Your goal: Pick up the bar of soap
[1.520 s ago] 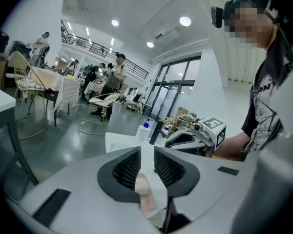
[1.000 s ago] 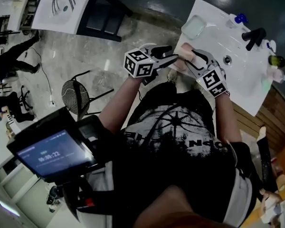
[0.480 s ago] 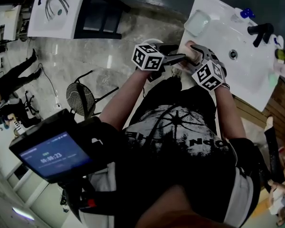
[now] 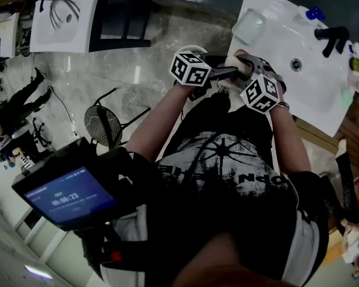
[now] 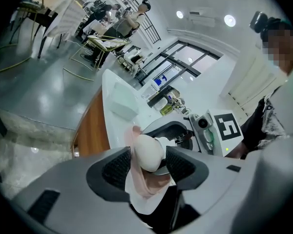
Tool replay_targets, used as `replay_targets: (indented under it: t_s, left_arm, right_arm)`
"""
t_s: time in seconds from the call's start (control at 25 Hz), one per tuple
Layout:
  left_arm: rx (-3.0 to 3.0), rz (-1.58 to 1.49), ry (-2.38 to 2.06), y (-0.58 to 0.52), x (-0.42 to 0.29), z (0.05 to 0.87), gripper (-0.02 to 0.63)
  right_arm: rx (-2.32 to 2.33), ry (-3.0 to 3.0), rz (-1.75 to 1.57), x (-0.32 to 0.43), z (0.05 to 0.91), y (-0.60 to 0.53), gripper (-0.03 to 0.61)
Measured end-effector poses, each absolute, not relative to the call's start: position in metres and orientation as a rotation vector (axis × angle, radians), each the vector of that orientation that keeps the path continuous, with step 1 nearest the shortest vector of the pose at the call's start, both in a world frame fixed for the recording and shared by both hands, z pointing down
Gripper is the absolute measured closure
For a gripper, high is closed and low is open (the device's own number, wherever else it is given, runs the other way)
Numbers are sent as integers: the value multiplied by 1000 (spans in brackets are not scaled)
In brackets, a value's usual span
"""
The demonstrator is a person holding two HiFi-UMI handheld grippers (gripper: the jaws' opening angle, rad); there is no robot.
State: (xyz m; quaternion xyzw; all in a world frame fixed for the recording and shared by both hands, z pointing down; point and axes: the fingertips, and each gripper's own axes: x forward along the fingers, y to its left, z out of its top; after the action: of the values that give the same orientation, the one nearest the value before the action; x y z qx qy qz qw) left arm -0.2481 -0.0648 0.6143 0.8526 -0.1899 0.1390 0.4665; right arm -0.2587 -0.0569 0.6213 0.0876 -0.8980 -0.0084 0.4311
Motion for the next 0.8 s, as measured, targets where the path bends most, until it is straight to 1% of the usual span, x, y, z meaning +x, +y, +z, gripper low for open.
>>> replay_targets:
  t_s: [0.24, 0.36, 0.8]
  left_arm:
    - [2081, 308, -459, -64, -246, 609, 396]
    - [2087, 298, -473, -66, -246, 607, 425]
    - [2105, 293, -498, -67, -248, 605, 431]
  right_arm:
    - [200, -2249, -48, -261, 616, -56, 362]
    - [190, -2248, -74, -262, 614, -57, 364]
    - [196, -2244, -113, -265, 612, -59, 365]
